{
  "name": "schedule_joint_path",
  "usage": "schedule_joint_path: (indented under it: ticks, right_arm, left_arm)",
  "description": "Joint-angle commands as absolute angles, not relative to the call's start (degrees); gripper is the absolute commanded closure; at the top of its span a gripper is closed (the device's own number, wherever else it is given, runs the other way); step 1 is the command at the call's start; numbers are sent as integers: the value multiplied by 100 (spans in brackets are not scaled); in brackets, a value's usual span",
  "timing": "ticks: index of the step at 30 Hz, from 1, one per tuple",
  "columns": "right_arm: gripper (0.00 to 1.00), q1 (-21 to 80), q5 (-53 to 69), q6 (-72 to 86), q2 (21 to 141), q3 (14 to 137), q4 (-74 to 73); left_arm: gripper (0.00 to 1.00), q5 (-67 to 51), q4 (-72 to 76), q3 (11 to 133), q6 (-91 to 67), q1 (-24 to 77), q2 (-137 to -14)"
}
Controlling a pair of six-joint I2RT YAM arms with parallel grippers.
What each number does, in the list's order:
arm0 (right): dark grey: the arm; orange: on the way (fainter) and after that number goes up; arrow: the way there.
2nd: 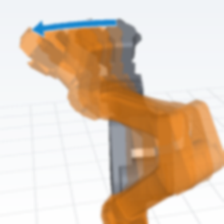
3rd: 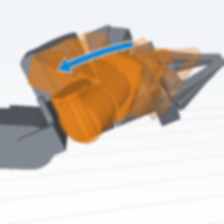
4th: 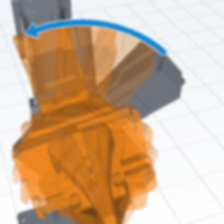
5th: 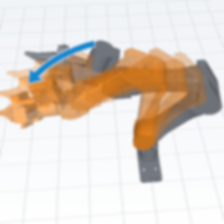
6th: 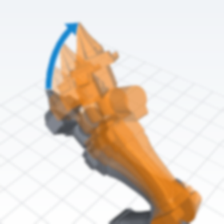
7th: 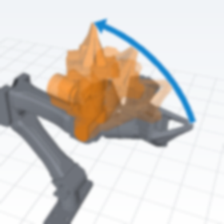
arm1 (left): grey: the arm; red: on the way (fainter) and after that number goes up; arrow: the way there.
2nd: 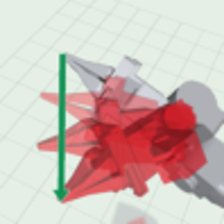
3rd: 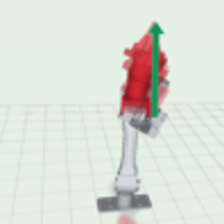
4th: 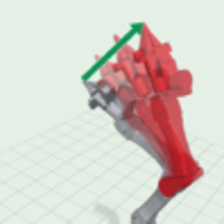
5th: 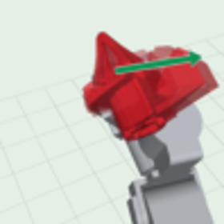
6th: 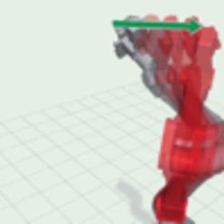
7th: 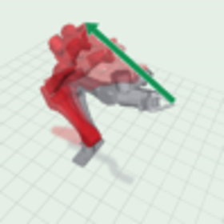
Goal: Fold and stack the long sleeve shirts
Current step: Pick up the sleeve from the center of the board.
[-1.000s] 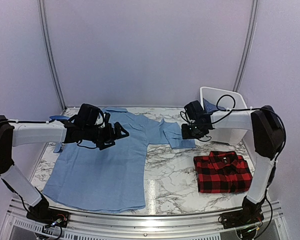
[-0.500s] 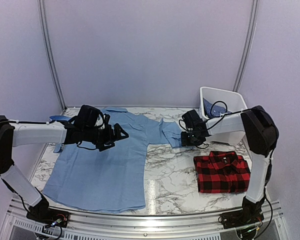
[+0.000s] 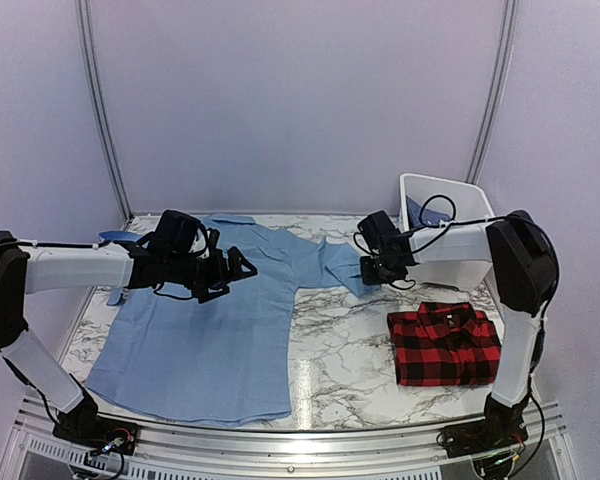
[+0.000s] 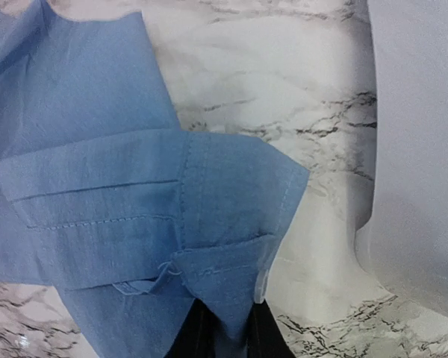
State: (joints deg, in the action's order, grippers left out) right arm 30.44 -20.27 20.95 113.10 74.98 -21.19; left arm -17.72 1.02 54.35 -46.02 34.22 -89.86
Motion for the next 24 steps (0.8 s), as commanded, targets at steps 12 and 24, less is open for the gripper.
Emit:
schedule_joint_path:
  ticks: [12,24]
  right_arm:
    - [100,3615,-1339,1677,10652,8026,-1864]
    - [100,4457,757,1645,10817,8102,-351]
  left_arm:
    - [1,-1870,326,5303,-4721,3437,-8823]
    - [1,-2269,1573,5386,-6028,3445,-9204]
